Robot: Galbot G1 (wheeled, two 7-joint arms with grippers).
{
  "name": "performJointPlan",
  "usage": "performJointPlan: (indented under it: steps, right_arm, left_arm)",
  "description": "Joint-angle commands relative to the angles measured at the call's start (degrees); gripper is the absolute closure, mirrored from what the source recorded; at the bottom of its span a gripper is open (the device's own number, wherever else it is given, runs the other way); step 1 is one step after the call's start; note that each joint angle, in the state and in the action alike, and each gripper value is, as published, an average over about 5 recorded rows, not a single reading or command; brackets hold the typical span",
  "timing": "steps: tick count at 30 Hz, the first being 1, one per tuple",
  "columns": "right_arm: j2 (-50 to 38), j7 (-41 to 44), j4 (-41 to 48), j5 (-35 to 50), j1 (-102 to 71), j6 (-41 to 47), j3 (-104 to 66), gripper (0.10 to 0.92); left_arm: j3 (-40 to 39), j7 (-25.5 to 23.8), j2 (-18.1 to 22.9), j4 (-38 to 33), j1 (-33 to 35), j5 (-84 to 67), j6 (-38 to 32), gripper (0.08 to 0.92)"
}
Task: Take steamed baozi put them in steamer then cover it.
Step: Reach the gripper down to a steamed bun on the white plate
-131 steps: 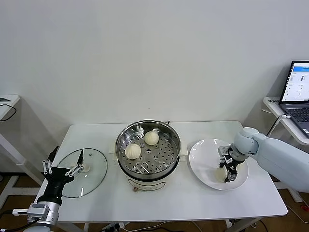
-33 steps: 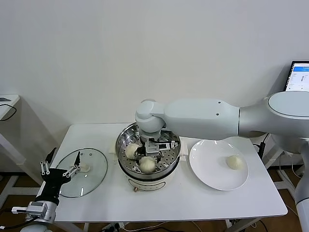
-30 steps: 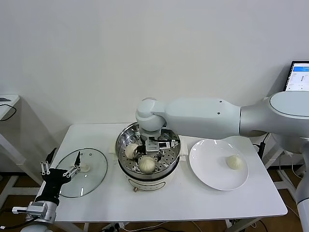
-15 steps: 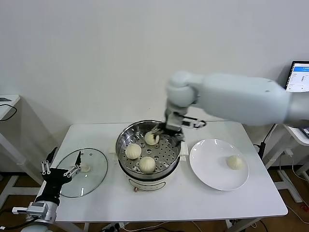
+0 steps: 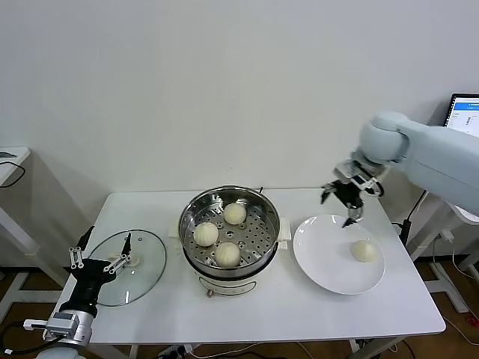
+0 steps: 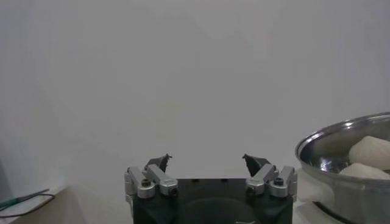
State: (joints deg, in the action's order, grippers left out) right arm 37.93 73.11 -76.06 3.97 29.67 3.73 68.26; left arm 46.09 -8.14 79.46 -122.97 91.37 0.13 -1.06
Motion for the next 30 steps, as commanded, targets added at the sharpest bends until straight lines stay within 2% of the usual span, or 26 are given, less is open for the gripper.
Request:
performJointPlan:
  steps: [1,10,30]
  right_arm:
    - [-5.41,-0.21,9.41,-8.00,-15.66,5.52,-12.64,0.203]
    - [-2.59,-1.98,13.25,-12.78,-26.50,3.98,-21.16,0.203]
    - [2.74,-6.56,19.04,-17.18,-32.81,2.20,-28.56,0.203]
  left_arm:
    - [-0.28,0.04,0.00,-0.19,0.09,0.07,0.04,0.177]
    - [-0.67,0.32,0.14,-0.38,0.10,0.29,0.12,0.177]
    - [-1.10,0.42,0.30,0.30,0.09,0.62,-0.02,0.177]
